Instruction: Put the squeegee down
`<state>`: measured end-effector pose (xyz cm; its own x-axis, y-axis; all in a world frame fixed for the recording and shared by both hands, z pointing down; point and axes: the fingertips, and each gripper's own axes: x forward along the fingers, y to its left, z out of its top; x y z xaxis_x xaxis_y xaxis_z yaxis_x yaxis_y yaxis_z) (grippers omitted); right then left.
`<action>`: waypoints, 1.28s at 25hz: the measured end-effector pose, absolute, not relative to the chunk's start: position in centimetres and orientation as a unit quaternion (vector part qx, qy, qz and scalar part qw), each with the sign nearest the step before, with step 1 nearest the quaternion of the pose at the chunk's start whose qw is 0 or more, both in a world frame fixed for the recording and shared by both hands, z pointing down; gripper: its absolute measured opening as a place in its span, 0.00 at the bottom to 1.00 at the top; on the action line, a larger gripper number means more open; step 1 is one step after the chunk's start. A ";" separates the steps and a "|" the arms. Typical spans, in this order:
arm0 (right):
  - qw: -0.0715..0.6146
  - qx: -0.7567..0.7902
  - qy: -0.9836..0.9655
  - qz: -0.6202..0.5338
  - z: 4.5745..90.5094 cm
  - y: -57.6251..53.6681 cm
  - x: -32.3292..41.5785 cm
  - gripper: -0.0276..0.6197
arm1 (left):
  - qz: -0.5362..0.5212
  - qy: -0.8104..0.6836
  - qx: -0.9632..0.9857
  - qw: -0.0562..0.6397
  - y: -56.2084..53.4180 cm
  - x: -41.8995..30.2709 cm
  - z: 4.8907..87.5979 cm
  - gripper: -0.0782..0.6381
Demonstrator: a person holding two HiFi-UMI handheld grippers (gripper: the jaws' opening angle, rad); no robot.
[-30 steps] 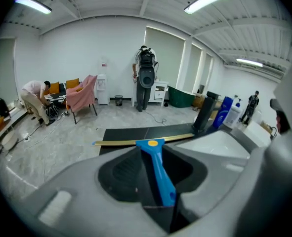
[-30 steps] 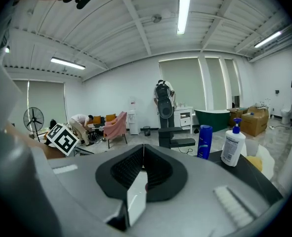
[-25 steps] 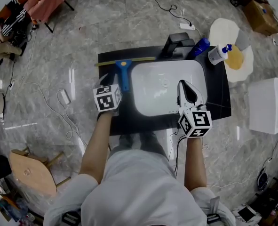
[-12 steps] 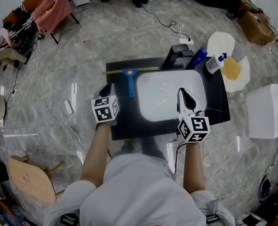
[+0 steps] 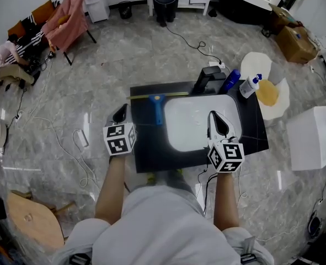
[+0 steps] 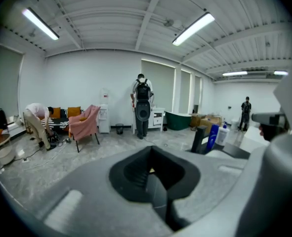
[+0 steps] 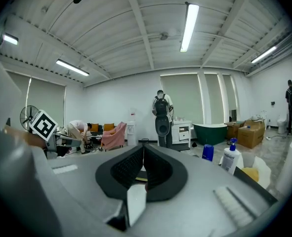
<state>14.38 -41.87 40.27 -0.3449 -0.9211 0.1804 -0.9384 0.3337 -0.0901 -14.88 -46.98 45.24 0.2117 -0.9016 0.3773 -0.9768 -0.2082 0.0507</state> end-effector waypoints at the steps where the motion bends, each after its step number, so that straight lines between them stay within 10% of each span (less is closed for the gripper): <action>1: 0.047 0.572 -0.815 0.087 40.0 -41.7 14.2 0.05 | 0.130 -0.613 0.767 0.135 -46.8 -15.2 44.5 0.11; 32: 0.026 0.599 -0.800 0.039 35.4 -36.9 10.3 0.05 | 0.062 -0.586 0.807 0.043 -43.1 -21.1 35.0 0.11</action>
